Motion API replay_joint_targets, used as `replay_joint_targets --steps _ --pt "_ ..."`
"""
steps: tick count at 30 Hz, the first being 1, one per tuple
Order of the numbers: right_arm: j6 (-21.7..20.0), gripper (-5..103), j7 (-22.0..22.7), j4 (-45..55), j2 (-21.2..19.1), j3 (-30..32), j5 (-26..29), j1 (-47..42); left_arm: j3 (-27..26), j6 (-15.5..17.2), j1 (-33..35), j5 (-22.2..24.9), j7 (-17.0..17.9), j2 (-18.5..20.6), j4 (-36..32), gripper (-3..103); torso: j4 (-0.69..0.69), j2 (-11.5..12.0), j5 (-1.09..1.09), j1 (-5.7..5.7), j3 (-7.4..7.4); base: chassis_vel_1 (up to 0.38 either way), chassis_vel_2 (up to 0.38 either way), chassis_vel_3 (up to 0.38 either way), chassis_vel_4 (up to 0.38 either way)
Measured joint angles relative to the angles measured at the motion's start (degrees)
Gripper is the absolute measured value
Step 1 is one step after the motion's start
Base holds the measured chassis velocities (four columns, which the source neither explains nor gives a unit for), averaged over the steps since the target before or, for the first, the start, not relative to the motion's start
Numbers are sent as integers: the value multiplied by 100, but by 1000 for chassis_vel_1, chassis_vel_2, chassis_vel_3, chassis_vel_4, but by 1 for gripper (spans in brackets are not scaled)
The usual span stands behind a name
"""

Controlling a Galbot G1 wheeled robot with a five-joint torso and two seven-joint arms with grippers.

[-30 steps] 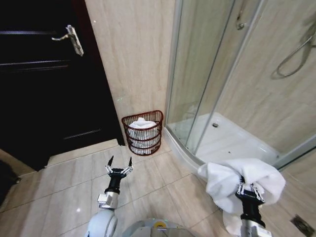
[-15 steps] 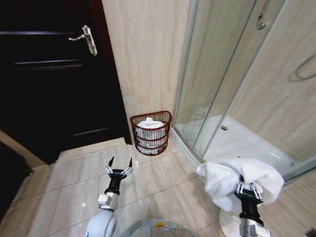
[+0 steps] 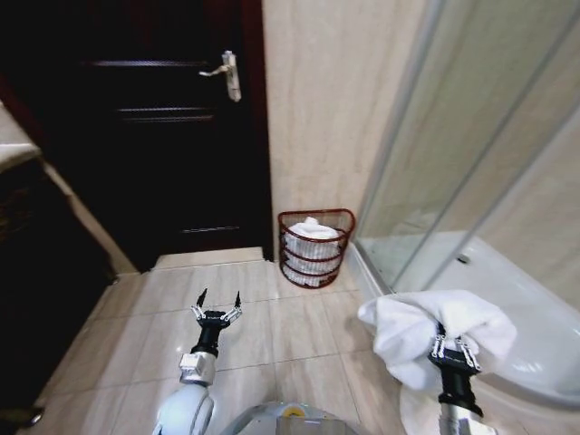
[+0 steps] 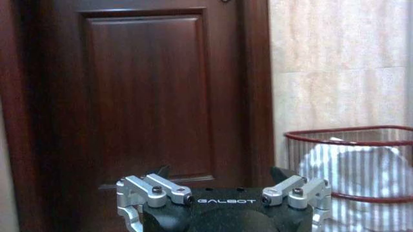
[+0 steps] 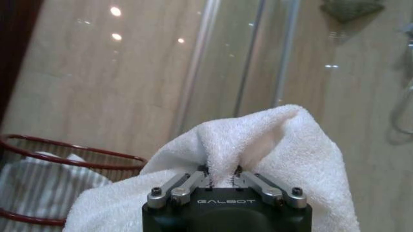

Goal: Discard the used towel into the hamper.

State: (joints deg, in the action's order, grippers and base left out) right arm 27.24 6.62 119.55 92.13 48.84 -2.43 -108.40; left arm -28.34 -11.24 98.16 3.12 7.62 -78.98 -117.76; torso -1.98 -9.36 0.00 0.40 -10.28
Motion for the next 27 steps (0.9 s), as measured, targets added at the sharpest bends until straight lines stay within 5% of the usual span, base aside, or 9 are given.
replay_joint_targets --steps 18,27 --pt "7 13 -135 -33 0 50 6 30 0 -18 -25 10 131 -7 22 100 1 -299 1 103 -199 16 16 24 18" --pt "2 13 -200 -62 0 70 14 79 22 -41 -38 -5 132 -27 49 100 1 -603 0 195 -412 -11 15 11 -11"
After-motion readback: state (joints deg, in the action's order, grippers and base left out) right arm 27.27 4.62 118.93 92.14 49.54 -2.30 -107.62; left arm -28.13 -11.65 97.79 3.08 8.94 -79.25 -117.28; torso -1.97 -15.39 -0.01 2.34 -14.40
